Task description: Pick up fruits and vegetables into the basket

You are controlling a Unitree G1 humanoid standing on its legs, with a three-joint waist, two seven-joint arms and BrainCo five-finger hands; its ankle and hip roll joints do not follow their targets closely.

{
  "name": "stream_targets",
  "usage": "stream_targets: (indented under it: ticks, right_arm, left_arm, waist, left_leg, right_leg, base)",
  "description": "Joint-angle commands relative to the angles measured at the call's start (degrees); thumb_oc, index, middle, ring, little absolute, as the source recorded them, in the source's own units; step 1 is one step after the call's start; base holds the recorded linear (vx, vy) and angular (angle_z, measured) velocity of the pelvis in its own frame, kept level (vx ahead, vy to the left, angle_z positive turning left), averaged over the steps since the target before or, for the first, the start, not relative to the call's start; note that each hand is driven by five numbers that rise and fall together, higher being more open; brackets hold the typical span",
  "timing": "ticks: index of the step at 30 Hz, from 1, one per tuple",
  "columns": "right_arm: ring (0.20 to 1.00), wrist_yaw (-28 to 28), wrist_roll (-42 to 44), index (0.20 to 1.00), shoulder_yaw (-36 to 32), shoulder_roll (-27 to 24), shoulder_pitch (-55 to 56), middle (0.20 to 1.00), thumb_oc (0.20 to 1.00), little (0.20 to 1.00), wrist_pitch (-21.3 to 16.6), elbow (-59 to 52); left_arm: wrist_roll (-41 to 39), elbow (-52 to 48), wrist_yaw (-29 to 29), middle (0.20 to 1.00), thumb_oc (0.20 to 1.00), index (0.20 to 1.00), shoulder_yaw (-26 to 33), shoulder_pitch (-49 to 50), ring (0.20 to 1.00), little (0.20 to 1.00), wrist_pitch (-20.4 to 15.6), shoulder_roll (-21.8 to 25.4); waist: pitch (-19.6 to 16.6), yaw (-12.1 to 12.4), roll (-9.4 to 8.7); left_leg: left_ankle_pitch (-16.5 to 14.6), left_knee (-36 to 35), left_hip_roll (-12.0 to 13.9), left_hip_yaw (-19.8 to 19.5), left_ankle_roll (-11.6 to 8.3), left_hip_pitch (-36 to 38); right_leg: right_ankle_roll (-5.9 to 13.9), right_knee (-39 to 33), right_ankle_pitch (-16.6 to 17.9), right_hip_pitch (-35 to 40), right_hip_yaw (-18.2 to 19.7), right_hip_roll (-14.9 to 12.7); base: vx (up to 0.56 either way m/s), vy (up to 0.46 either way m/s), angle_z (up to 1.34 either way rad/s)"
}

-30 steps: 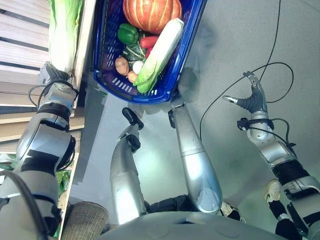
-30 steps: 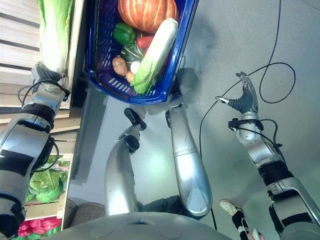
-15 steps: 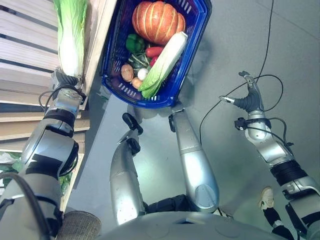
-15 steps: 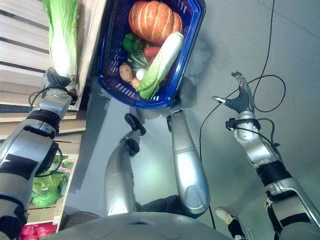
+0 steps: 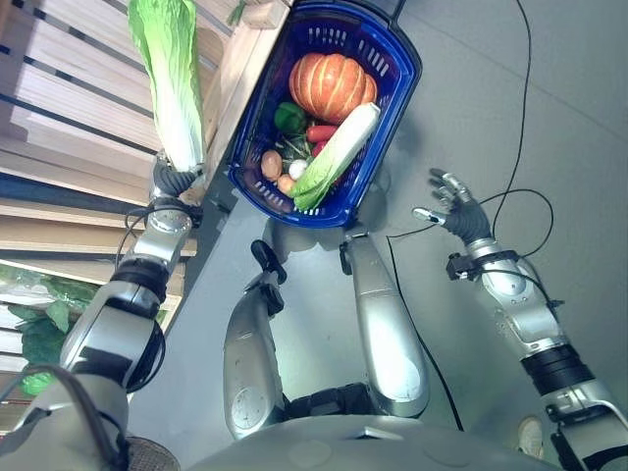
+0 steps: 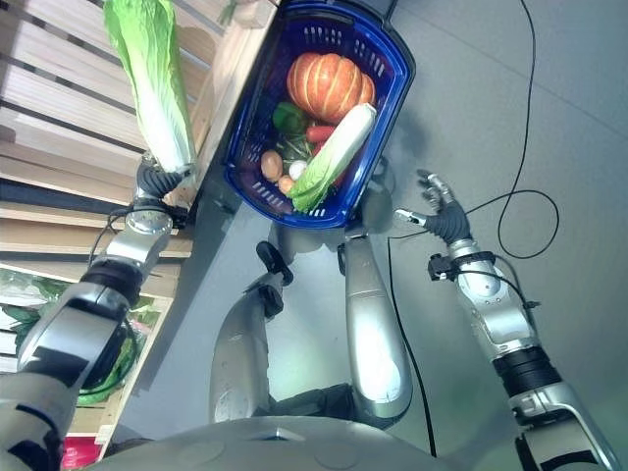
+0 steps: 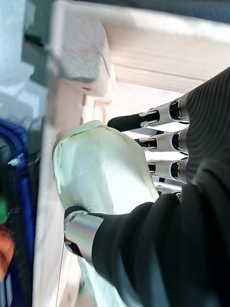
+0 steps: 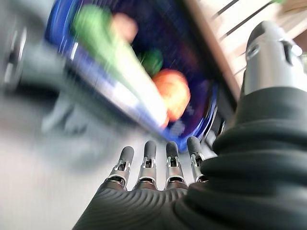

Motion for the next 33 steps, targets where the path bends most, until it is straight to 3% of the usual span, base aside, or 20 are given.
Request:
stream_targets:
  ticks: [1,4,6,10,18,24,33]
  right_arm:
    - [1.0,9.5,7.3,1.0,-3.0,2.6,4.3,1.0,1.0,1.0,1.4,-8.7]
    - [1.0,12.1,11.4,1.0,-3.5,3.6,4.8,1.0,1.0,1.0,4.8,-12.5]
    - [1.0,13.8,13.6,1.0,-4.0,4.3,4.4,1.0,1.0,1.0,6.7,-14.6]
    - [1.0,13.4,15.3,1.0,-3.5,6.0,2.6,1.0,1.0,1.0,9.8,-18.8]
    - [1.0,6.9,13.4,1.0,0.3,6.3,-3.4,1.0,1.0,1.0,11.1,-22.5]
    - [1.0,3.1,14.3,1.0,3.1,6.4,-6.7,1.0,1.0,1.0,12.7,-22.7]
    - [1.0,-2.5,9.0,1.0,8.8,5.2,-10.6,1.0,1.0,1.0,13.1,-21.4]
  left_arm:
    - [7.5,-5.4,2.6,0.2,0.2,0.2,2.1,6.7,0.2,0.2,-7.1,0.3]
    - [10.3,-10.1,4.0,0.2,0.2,0.2,2.5,9.2,0.2,0.2,-8.7,1.5]
    - [11.8,-13.1,4.9,0.2,0.2,0.2,3.1,10.8,0.2,0.2,-10.9,2.6]
    - [15.9,-19.6,5.5,0.2,0.2,0.2,4.1,13.6,0.2,0.2,-13.2,3.8]
    - [26.5,-29.6,2.0,0.2,0.2,0.2,3.0,16.4,0.2,0.2,-14.7,6.1]
    - [32.1,-33.8,-1.1,0.2,0.2,0.2,0.2,16.1,0.2,0.2,-15.1,7.5]
    - [36.4,-36.8,-4.4,0.2,0.2,0.2,-5.3,13.8,0.2,0.2,-14.1,8.4]
  waist:
    - [-2.5,2.6,-1.99]
    - [-2.5,3.7,-1.91]
    - [-2.5,4.5,-1.87]
    - [-2.7,6.7,-1.49]
    - [-4.7,10.4,-1.44]
    - [-4.7,11.5,-1.36]
    - [-5.1,12.0,-1.39]
  left_leg:
    - [-1.3,0.8,-1.0,1.2,2.46,0.1]
    - [-1.0,-0.2,-1.4,0.4,2.65,2.0]
    - [0.9,-1.2,-1.6,0.3,3.19,2.3]
    - [1.0,-2.1,-2.3,-1.0,3.67,4.5]
    - [1.2,-3.2,-3.1,-2.9,3.94,7.4]
    - [1.0,-3.3,-3.2,-3.7,4.08,8.7]
    - [1.1,-4.3,-3.2,-3.9,4.1,10.4]
  right_leg:
    - [4.13,2.3,-6.6,4.1,-2.5,-0.7]
    - [4.16,1.3,-6.5,6.5,-3.0,-1.0]
    - [3.67,0.1,-4.8,7.2,-3.6,-1.2]
    - [3.63,-0.6,-5.1,10.2,-4.4,-1.6]
    - [3.69,-2.6,-5.3,15.3,-5.8,-2.0]
    - [3.83,-3.6,-5.2,17.5,-6.0,-2.1]
    - [4.38,-5.8,-4.2,19.7,-5.8,-2.5]
  base:
    - [0.02,-0.042,0.11]
    - [-0.02,-0.033,0.12]
    - [-0.07,-0.031,0.14]
    - [0.03,-0.025,0.11]
    - [0.05,-0.038,0.12]
    - [0.03,-0.023,0.07]
    - [0.01,-0.003,0.02]
